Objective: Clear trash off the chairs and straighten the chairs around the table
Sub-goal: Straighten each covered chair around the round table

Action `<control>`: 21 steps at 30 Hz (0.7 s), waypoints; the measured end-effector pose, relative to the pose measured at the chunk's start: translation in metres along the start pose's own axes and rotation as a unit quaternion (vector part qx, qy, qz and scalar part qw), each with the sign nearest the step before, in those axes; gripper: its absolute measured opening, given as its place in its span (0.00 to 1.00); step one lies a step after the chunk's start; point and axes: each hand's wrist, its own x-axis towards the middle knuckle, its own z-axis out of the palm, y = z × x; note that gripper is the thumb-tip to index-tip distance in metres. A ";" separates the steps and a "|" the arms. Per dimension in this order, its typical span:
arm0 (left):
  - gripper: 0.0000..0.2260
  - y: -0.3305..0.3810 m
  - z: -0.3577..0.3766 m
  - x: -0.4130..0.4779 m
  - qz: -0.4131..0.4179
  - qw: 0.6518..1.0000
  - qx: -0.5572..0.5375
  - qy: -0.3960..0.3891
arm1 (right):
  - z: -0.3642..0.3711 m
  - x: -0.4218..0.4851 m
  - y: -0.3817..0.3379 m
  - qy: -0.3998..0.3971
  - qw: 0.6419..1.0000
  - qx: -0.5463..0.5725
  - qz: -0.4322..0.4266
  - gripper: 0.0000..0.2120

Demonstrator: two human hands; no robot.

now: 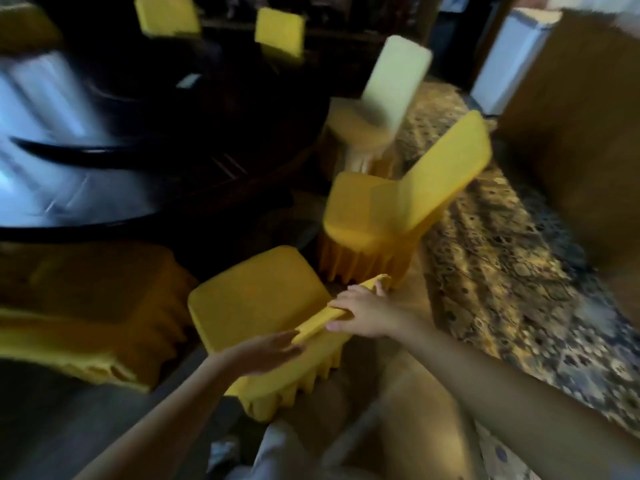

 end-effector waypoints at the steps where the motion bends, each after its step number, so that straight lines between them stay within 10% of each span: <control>1: 0.29 -0.006 0.006 -0.006 -0.011 1.000 -0.027 0.011 | -0.001 0.002 0.002 -0.005 1.000 -0.008 -0.008 0.31; 10: 0.29 -0.009 0.037 -0.027 -0.075 0.961 -0.016 0.267 | 0.005 0.012 0.012 0.016 0.996 -0.069 -0.052 0.33; 21: 0.38 -0.019 0.005 -0.010 -0.121 0.951 -0.030 0.284 | 0.003 0.047 0.017 0.067 0.994 -0.041 -0.076 0.35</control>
